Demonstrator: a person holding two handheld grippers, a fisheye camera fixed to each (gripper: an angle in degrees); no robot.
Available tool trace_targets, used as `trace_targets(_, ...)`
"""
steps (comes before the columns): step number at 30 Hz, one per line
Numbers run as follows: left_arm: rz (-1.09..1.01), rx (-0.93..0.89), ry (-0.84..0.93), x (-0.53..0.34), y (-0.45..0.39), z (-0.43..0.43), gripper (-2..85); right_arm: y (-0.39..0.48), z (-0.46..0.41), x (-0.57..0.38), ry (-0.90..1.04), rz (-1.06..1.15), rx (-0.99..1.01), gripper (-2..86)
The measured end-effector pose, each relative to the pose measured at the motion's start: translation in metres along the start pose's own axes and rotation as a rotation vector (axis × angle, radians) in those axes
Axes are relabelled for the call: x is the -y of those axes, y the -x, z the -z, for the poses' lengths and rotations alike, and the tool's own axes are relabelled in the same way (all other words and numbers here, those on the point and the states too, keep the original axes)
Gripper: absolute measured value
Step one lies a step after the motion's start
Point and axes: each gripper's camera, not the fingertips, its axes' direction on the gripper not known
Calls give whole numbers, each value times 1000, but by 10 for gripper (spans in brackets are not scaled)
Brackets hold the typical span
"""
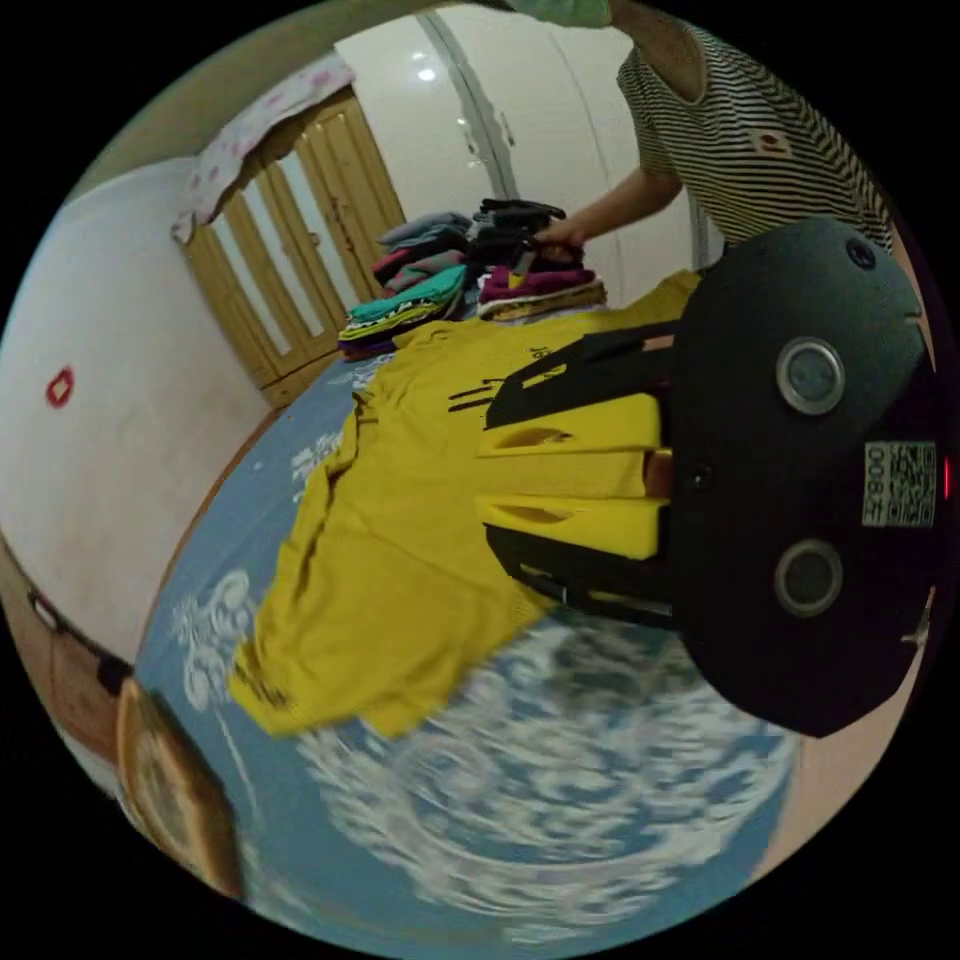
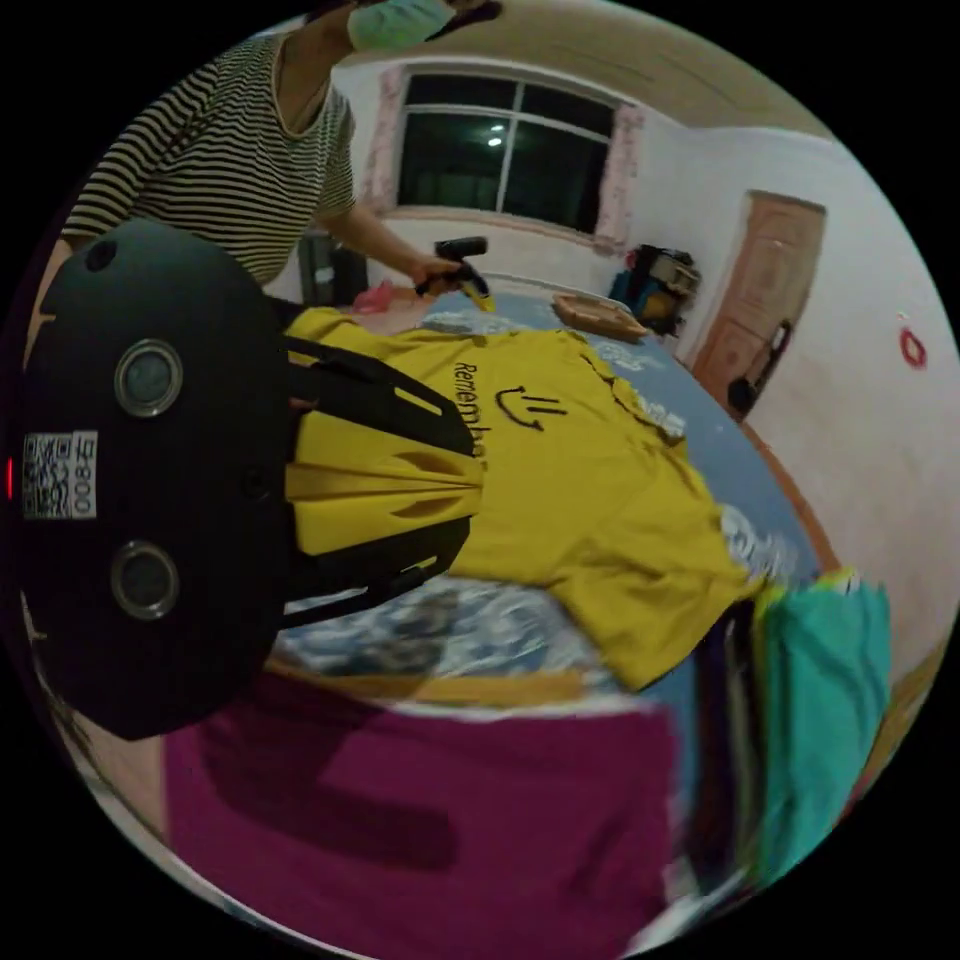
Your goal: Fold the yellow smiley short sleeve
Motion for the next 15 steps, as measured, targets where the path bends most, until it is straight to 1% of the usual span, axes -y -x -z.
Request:
trace_targets(1, -32, 1, 19, 42, 5, -34, 71, 21, -19, 38, 5, 75, -28, 7)
trace_targets(2, -48, -24, 33, 81, 13, -67, 74, 32, -29, 56, 8, 107, -48, 8)
trace_targets(4, -35, -61, 35, 132, 30, -112, 76, 69, -67, 125, 17, 207, -137, 15)
trace_targets(5, -18, -72, 31, 161, 43, -139, 78, 78, -75, 139, 14, 231, -159, 18)
trace_targets(7, 12, -74, 49, 198, 67, -177, 80, 111, -107, 194, 1, 310, -247, 34)
trace_targets(10, 43, -31, 83, 242, 110, -229, 77, 147, -146, 245, 8, 408, -356, 52)
trace_targets(12, 57, -7, 85, 261, 138, -253, 69, 163, -170, 268, 34, 462, -403, 60)
trace_targets(15, 88, -44, 67, 285, 186, -284, 42, 181, -209, 294, 94, 518, -465, 61)
